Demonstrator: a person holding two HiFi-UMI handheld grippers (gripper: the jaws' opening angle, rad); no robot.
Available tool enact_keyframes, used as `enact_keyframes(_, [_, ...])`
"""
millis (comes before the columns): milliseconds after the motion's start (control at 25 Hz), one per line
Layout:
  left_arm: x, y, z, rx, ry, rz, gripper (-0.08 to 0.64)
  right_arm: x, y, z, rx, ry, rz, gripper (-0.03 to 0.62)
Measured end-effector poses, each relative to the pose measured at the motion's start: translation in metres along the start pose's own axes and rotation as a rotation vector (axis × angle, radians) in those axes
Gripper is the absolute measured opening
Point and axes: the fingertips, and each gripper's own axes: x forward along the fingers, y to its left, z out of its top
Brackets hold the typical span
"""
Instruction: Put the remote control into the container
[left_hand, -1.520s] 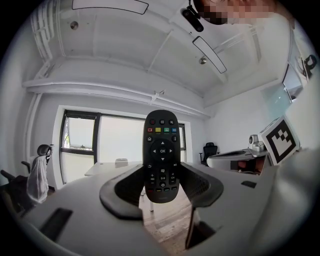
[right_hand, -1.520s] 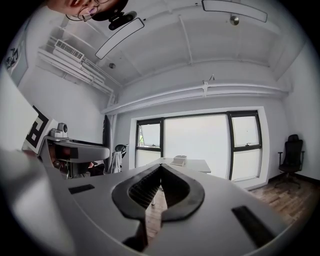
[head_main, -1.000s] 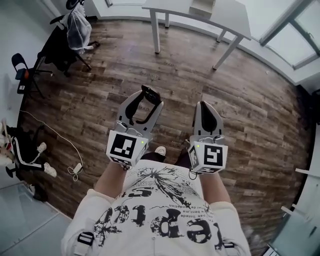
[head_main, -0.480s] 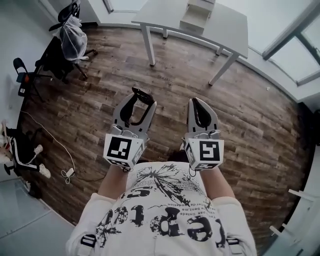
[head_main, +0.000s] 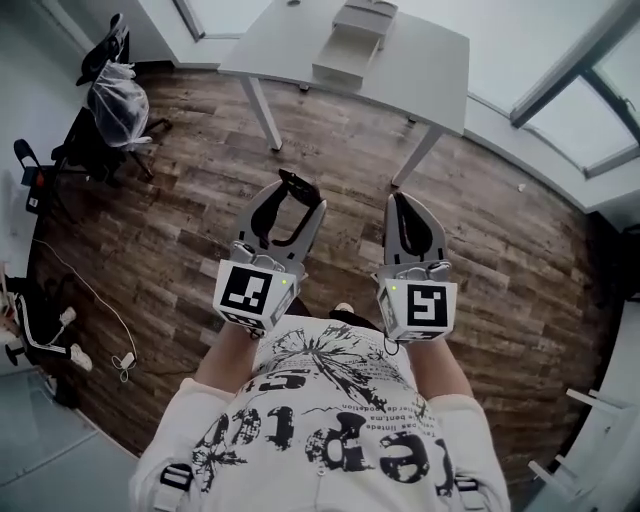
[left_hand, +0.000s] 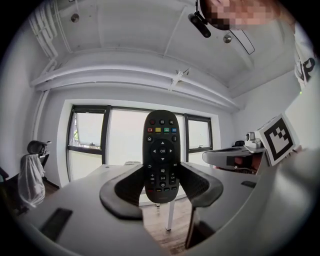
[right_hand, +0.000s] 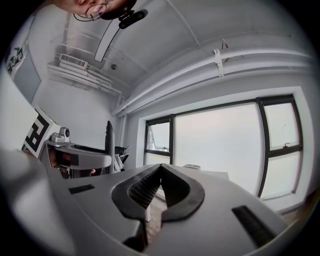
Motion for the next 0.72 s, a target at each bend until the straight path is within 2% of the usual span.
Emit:
enact_keyframes(280, [0.085, 0.028, -0.002, 0.034, 0.011, -0.100, 0.233, 0.060, -0.048, -0.012, 0.015, 0.014, -0.092, 0.004])
enact_keyframes(520, [0.155, 0.091, 0.027, 0.052, -0.059, -0.229, 0.233, 0.138, -0.057, -0.005, 0.022, 0.029, -0.219, 0.003])
enact_keyframes(720, [0.211, 0.143, 0.036, 0.079, -0.057, -0.330, 0.233, 0.211, -0.065, -0.001, 0.037, 0.034, -0.304, 0.003])
